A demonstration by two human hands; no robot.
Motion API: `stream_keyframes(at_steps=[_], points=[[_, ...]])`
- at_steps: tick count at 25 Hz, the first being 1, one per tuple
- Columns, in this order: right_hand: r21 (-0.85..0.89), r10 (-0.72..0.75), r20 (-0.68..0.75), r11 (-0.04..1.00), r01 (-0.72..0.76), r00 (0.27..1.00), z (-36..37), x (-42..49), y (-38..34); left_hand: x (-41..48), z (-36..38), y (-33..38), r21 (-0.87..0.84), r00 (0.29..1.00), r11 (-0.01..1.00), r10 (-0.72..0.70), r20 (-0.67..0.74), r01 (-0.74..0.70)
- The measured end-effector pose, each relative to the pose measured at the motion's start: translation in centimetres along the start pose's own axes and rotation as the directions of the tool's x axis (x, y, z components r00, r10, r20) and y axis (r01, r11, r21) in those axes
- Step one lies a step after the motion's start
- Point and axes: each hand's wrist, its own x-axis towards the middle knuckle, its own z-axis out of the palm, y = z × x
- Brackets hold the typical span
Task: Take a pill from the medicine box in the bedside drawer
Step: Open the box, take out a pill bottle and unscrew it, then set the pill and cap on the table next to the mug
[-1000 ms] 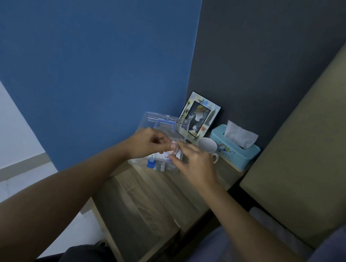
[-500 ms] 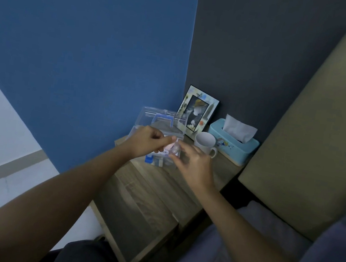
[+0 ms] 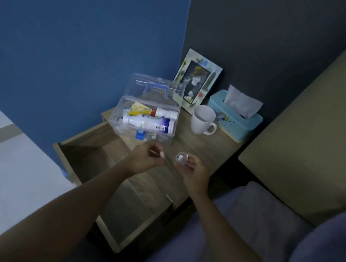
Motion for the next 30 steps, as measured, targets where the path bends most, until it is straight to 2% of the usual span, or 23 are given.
stream_keyframes(at_steps=[4,9,14,18,22,26,30], points=[[-0.214,0.041,0.066,0.976,-0.026,0.997,0.5,1.5,2.6,2.2,2.1,-3.4,0.079,0.999,0.995,-0.053,0.003,0.052],[-0.387,0.086,0.081,0.921,-0.048,0.993,1.0,3.0,4.0,5.3,3.7,-5.1,0.24,0.995,0.97,-0.024,-0.099,0.047],[-0.444,0.072,0.067,0.895,-0.035,0.995,1.2,4.1,4.7,6.5,4.4,-5.7,0.42,0.988,0.905,0.119,-0.099,-0.067],[-0.519,-0.002,0.073,0.854,0.04,0.997,1.4,4.3,4.8,6.7,4.3,-6.1,0.537,0.984,0.833,0.174,-0.023,-0.134],[-0.53,0.037,0.078,0.848,0.01,0.996,1.5,4.1,5.1,7.1,3.8,-6.0,0.505,0.994,0.857,0.111,0.011,-0.101],[-0.492,0.006,0.058,0.87,0.023,0.998,1.5,3.9,5.2,7.4,3.8,-5.8,0.529,0.997,0.846,0.061,0.038,-0.072],[-0.477,0.02,0.058,0.879,0.01,0.998,1.3,3.7,5.3,6.7,3.5,-6.2,0.435,0.996,0.897,0.084,0.015,-0.082]])
